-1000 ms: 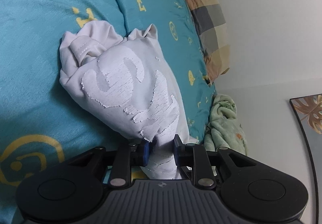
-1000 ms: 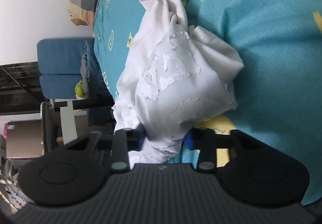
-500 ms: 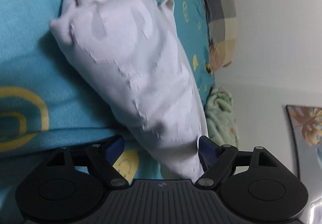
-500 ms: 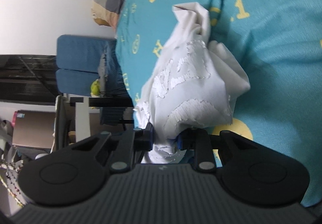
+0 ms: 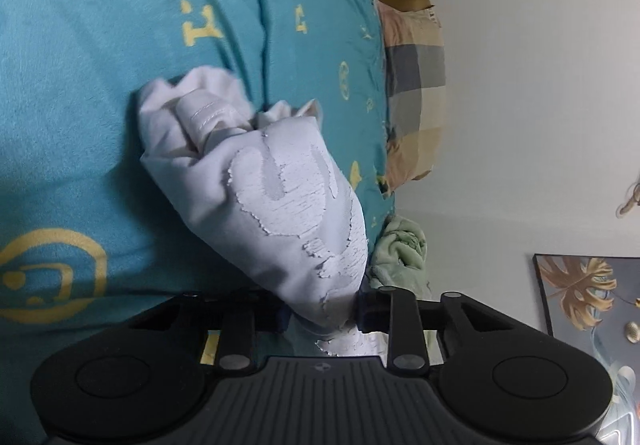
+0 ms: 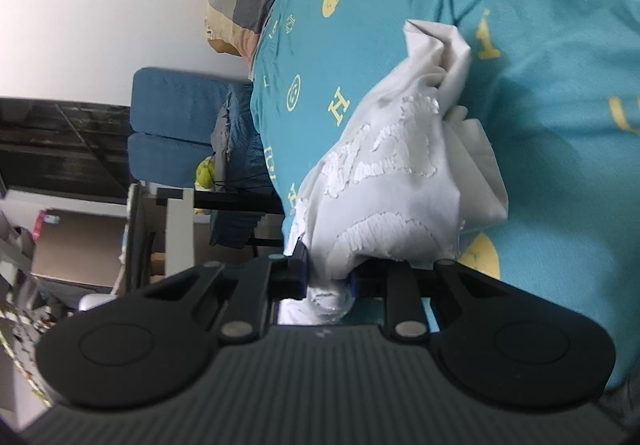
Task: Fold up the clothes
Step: 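Grasp the folded shirt bundle with both tools and carry it toward the green blanket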
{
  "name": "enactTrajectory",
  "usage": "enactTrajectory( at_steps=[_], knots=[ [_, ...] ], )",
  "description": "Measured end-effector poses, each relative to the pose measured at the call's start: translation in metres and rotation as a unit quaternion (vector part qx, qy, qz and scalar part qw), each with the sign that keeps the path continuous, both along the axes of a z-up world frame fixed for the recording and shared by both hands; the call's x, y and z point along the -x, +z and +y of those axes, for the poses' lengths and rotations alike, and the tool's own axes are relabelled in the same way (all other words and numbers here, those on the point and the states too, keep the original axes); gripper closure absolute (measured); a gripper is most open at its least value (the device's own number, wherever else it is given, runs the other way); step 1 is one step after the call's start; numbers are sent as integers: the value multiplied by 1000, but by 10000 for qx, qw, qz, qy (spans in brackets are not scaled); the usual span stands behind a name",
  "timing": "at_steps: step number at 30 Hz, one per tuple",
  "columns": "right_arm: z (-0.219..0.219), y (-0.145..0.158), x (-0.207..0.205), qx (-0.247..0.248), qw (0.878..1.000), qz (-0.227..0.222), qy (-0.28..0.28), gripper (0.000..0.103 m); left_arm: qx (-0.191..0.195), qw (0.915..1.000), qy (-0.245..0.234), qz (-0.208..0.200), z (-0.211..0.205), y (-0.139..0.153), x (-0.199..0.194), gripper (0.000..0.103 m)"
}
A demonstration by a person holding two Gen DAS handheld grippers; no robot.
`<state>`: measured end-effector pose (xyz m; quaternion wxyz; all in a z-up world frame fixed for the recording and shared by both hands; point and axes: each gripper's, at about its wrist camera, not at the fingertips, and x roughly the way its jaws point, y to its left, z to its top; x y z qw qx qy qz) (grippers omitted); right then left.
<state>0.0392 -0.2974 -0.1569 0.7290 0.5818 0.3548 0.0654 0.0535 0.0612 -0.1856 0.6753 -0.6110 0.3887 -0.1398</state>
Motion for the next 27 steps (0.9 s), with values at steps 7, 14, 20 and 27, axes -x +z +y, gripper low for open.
enactTrajectory(
  at_steps=[7, 14, 20, 27],
  knots=[
    [-45, 44, 28, -342, 9987, -204, -326, 81, -525, 9963, -633, -268, -57, 92, -3, 74],
    [-146, 140, 43, -81, 9916, -816, -1005, 81, -271, 9873, -1215, -984, -194, 182, -37, 74],
    [-259, 219, 60, 689, 9737, -1339, -1712, 81, 113, 9699, -1845, -1587, -353, 236, -47, 74],
    [-358, 225, 95, 1721, 9431, -1566, -2375, 81, 208, 9467, -2641, -1833, -551, 191, -63, 73]
  ],
)
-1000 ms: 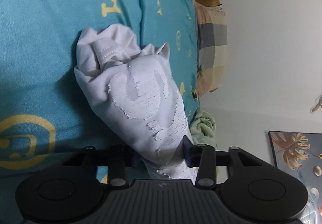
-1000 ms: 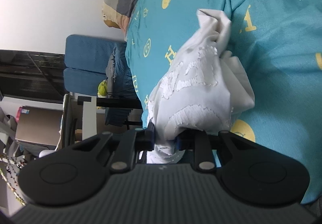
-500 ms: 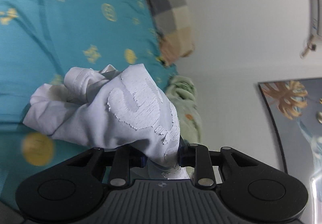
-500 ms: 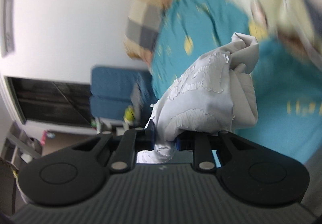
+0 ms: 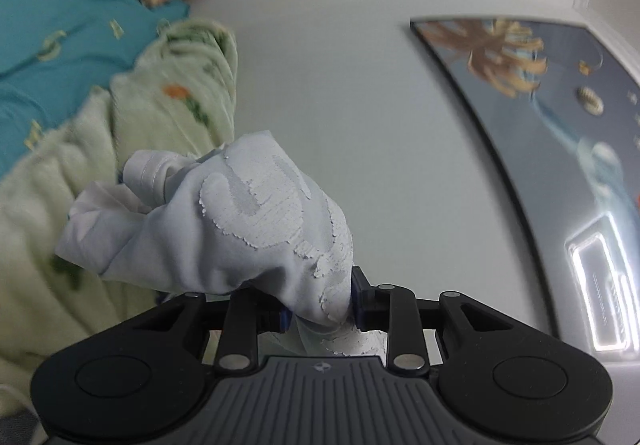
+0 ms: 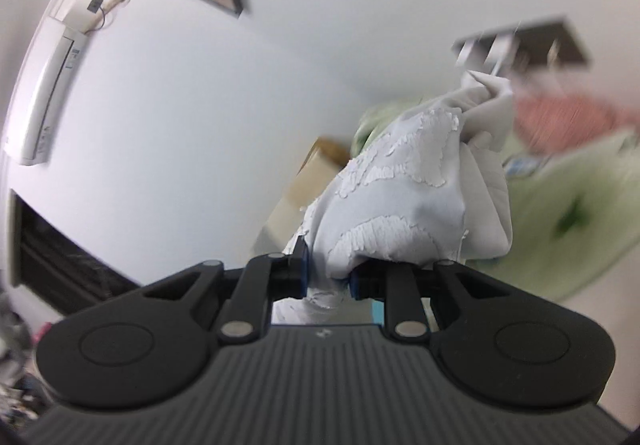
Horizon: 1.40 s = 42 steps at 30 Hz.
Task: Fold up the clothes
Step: 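Grasp the folded shirt bundle with both tools and carry it toward the green blanket, then lower the bundle onto the bed beside the green blanket and open both tools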
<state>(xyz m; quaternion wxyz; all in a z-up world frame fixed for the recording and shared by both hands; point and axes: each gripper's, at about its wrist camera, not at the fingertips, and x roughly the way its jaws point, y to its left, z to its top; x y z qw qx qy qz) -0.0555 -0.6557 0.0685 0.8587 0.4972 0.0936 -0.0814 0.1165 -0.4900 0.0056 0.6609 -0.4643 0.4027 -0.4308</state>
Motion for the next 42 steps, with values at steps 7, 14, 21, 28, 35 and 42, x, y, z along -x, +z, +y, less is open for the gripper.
enactTrajectory(
  at_steps=[7, 14, 21, 28, 35, 42],
  knots=[
    [-32, -78, 40, -189, 9973, 704, -88, 81, -765, 9928, -910, 172, -34, -98, 28, 73],
    [-6, -116, 54, -101, 9930, 1178, 69, 80, -1504, 9775, -1422, -404, -15, -133, 41, 64],
    [14, -88, 75, 98, 9893, 1448, -161, 66, -1997, 9575, -1441, -1499, 1, -75, 54, 23],
    [52, -37, 123, 1086, 9834, 1413, -351, 32, -2687, 9186, -1143, -2664, 52, 5, 110, 10],
    [105, 10, 158, 2195, 9661, 1281, -455, 12, -3027, 8841, -651, -3499, 101, 60, 165, 0],
    [152, 21, 187, 2998, 9438, 1094, -860, 10, -3145, 8566, -231, -4084, 144, 84, 204, 0]
  ],
)
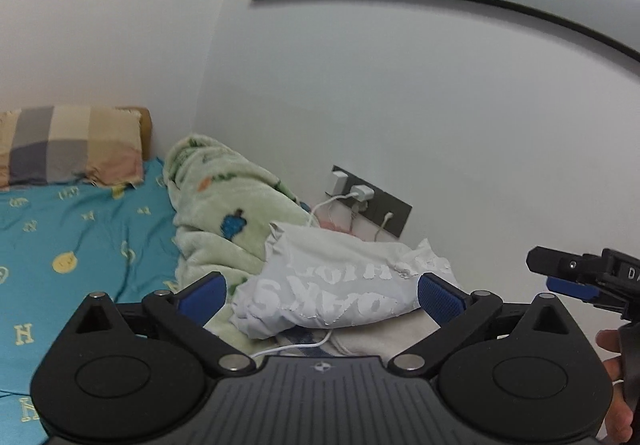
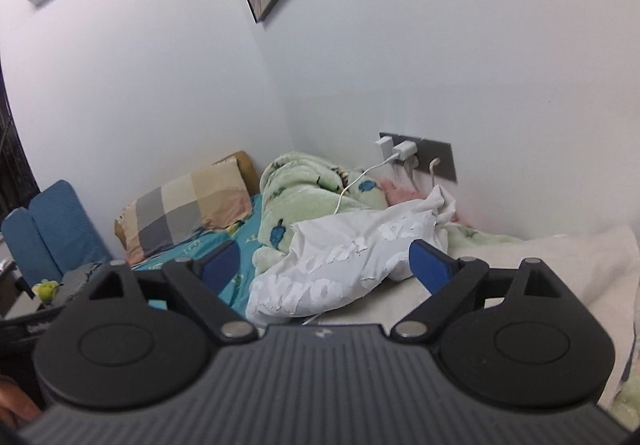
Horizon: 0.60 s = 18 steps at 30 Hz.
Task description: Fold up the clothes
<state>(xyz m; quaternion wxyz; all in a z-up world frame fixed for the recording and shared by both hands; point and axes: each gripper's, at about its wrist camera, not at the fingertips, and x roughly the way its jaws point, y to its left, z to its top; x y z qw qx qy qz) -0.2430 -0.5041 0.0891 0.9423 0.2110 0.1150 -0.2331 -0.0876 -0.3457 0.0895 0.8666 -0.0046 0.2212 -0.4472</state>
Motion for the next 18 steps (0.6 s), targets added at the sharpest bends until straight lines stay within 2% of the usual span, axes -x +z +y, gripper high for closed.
enactTrajectory(
  at_steps=[4, 7, 12, 18],
  knots=[
    [20, -16, 6, 78, 9999, 121, 28, 10, -41, 9992, 123, -365, 17, -2, 23, 0],
    [40, -26, 3, 429, 9985, 341, 13, 10, -80, 9976, 195, -658, 27, -4, 41, 0],
    [69, -34, 5, 685, 9972, 250, -133, 10, -74, 9964, 206, -813, 44, -16, 59, 0],
    [99, -33, -2, 1402, 9894, 238, -299, 10, -137, 9951, 289, -937, 62, -25, 66, 0]
  ],
)
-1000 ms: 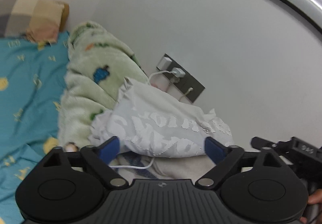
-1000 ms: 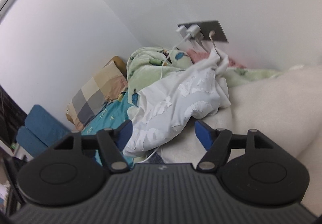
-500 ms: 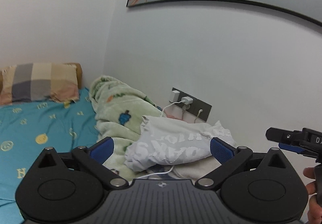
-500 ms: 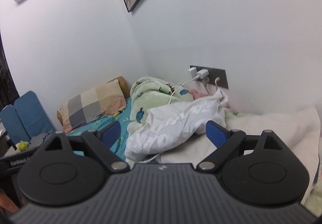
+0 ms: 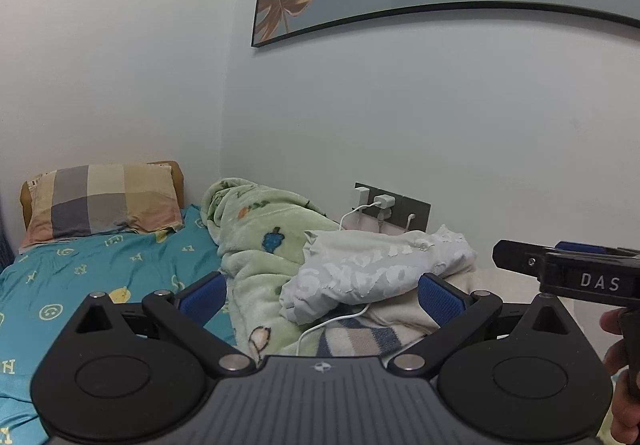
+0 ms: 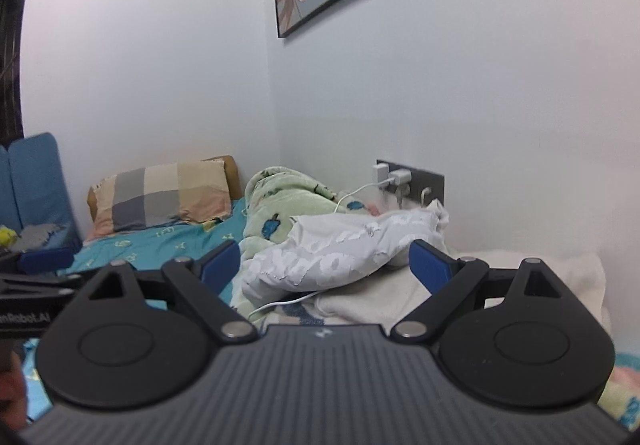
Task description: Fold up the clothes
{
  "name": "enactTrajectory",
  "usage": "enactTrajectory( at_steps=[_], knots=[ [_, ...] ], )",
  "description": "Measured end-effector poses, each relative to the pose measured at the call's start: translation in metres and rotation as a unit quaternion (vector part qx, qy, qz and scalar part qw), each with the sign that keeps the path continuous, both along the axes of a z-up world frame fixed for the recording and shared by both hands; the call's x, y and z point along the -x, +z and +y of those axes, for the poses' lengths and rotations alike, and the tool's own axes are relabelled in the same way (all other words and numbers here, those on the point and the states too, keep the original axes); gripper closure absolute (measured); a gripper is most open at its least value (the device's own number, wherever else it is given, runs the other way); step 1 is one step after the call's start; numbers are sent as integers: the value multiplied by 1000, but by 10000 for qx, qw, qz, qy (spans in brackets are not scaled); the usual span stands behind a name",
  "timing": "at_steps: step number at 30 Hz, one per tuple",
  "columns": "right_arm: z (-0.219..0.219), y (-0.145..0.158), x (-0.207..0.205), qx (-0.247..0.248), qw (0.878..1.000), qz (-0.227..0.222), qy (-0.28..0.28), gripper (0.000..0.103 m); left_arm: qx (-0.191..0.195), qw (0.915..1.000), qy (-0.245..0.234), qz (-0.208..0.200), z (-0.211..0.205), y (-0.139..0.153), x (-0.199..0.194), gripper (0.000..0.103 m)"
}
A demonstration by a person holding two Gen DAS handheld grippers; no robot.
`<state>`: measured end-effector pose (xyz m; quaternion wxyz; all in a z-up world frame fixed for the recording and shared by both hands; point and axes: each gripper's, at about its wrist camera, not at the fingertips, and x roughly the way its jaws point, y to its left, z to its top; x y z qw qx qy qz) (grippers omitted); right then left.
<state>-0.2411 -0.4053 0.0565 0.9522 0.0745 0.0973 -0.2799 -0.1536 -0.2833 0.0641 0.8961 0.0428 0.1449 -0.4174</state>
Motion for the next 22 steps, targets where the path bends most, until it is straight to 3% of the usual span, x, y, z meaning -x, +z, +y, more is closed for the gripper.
enactTrajectory(
  at_steps=[8, 22],
  knots=[
    [11, -13, -16, 194, 9996, 155, 109, 10, -66, 9995, 306, -25, 7, -1, -3, 0],
    [3, -20, -6, -3, 9998, 198, -28, 10, -110, 9994, 338, 45, 9, -7, 2, 0]
  ],
)
